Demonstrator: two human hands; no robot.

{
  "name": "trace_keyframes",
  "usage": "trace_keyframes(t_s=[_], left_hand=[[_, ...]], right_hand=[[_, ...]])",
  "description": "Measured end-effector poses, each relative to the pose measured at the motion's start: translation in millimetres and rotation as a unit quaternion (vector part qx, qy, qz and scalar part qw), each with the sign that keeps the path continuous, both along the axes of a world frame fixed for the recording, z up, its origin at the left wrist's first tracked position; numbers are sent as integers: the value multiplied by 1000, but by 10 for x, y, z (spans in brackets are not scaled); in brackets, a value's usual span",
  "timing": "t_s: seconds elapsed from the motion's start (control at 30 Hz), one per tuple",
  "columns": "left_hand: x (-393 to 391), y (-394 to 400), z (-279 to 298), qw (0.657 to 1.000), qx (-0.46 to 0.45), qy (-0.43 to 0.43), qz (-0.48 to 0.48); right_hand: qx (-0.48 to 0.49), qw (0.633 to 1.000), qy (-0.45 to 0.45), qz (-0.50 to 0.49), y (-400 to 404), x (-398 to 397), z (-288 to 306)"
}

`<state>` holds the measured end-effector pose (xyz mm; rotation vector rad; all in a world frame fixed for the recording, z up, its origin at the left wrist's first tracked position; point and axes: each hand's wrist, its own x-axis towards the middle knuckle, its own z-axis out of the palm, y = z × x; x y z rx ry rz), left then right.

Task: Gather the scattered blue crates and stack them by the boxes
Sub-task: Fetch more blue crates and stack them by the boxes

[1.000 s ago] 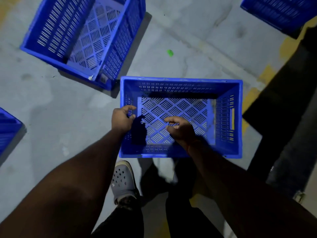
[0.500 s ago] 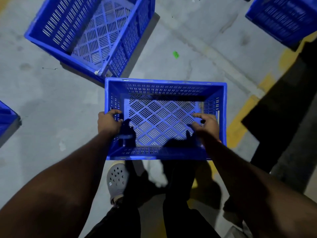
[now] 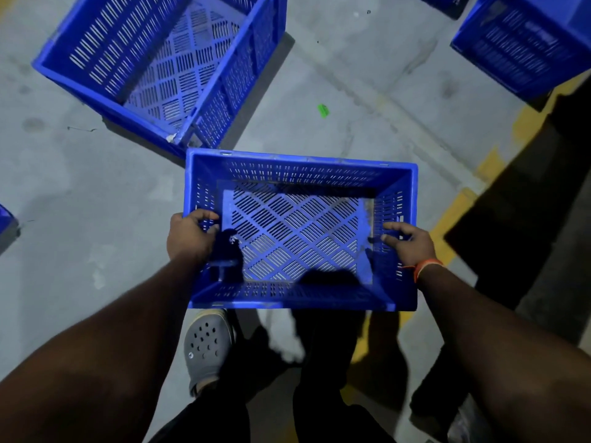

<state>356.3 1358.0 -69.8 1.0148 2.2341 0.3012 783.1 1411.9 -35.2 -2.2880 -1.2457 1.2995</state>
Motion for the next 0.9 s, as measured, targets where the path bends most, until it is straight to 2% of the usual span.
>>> trace_keyframes(t_s=[0.17, 0.3, 0.53, 0.73, 0.9], left_hand=[[-103, -2, 133, 999, 17, -21, -21], [-160, -70, 675, 999, 19, -32, -15], [-504, -460, 2093, 998, 8, -56, 2], [-1072, -1017, 3434, 992, 17, -67, 103], [-1782, -1487, 4148, 981, 30, -48, 185]], right_hand=[[0, 999, 28, 26, 13, 87, 70], [2, 999, 44, 23, -54, 85, 481], [-21, 997, 50, 50, -191, -246, 1844], [-8, 989, 42, 138, -188, -972, 3143], [16, 975, 49, 216, -112, -1935, 3954]])
